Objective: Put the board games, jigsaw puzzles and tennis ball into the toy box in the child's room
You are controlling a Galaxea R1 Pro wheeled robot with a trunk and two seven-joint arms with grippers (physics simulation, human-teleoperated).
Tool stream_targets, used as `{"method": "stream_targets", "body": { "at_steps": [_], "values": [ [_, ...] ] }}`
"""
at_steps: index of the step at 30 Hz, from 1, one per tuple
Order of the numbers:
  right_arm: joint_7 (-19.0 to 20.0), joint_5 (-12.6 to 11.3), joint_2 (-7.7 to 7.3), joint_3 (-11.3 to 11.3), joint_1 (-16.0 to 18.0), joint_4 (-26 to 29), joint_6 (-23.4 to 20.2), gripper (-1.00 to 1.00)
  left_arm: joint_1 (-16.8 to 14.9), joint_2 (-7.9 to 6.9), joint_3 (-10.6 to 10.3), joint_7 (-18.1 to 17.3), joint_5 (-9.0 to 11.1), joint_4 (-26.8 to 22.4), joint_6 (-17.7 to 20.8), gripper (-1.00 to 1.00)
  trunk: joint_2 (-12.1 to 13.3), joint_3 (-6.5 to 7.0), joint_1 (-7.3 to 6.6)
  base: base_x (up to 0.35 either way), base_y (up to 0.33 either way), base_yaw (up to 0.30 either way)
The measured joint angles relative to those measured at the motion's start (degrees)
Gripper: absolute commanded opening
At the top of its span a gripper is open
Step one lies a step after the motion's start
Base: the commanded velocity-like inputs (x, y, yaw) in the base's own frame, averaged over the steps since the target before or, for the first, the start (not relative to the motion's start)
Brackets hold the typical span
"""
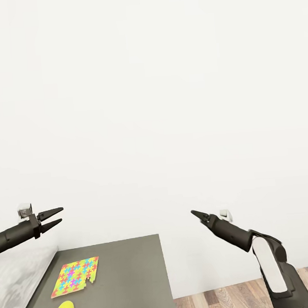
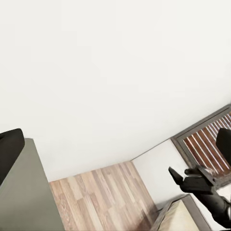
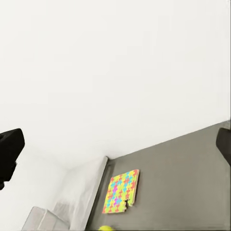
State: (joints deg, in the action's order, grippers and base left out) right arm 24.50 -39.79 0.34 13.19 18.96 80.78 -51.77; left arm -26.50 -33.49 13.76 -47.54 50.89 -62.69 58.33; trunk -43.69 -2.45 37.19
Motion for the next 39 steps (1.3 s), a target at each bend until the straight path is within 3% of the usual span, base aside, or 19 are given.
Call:
{"method": "stream_targets", "body": {
  "at_steps": [13,17,21,22,29,31,34,35,37,39],
  "values": [
    [-0.11,1.20,0.11,-0.23,-0.04,-1.95,1.22,1.00,-0.04,-0.07,-0.08,0.15,-0.15,0.28,-0.03,1.00,0.00,0.00,0.00,0.000,0.000,0.000],
    [-0.12,1.21,0.13,-0.24,-0.04,-1.89,1.23,1.00,-0.23,-0.10,0.00,2.92,-0.88,0.87,0.01,1.00,-0.01,0.00,0.00,0.000,0.000,0.000],
    [-0.16,1.23,0.10,-0.25,-0.04,-1.87,1.20,1.00,-0.90,-0.16,0.10,12.08,-3.54,0.57,0.19,1.00,0.00,0.00,0.00,0.000,0.000,0.000],
    [-0.17,1.23,0.09,-0.23,-0.04,-1.87,1.17,1.00,-0.98,-0.17,0.11,13.70,-3.69,0.56,0.21,1.00,0.00,0.00,0.00,0.000,0.000,0.000],
    [-0.26,1.22,0.06,-0.16,-0.04,-1.83,0.92,1.00,-3.08,0.75,-0.18,35.33,-4.01,0.63,0.35,1.00,0.00,0.00,0.00,0.000,0.000,0.000],
    [-0.27,1.23,0.06,-0.21,-0.04,-1.81,0.89,1.00,-4.43,2.26,-0.28,43.97,-4.31,0.78,0.32,1.00,0.00,0.00,0.00,0.000,0.000,0.000],
    [-0.25,1.18,0.06,-0.27,-0.04,-1.33,0.82,1.00,-7.36,5.93,-1.31,55.20,-5.08,1.07,0.59,1.00,0.00,0.01,0.00,0.000,0.000,0.000],
    [-0.26,1.14,0.06,-0.34,-0.04,-0.71,0.80,1.00,-8.99,7.40,-2.33,59.81,-5.03,1.51,0.69,1.00,0.00,0.01,0.00,0.000,0.000,0.000],
    [-0.27,1.14,0.06,-0.54,-0.04,0.07,0.77,1.00,-10.83,8.65,-3.75,63.94,-5.16,2.42,0.78,1.00,0.00,0.01,0.00,0.000,0.000,0.000],
    [-0.27,1.14,0.01,-1.28,-0.04,1.57,0.74,1.00,-14.82,10.19,-7.30,69.45,-5.06,5.84,0.84,1.00,0.01,0.01,0.00,0.000,0.000,0.000]
  ]
}}
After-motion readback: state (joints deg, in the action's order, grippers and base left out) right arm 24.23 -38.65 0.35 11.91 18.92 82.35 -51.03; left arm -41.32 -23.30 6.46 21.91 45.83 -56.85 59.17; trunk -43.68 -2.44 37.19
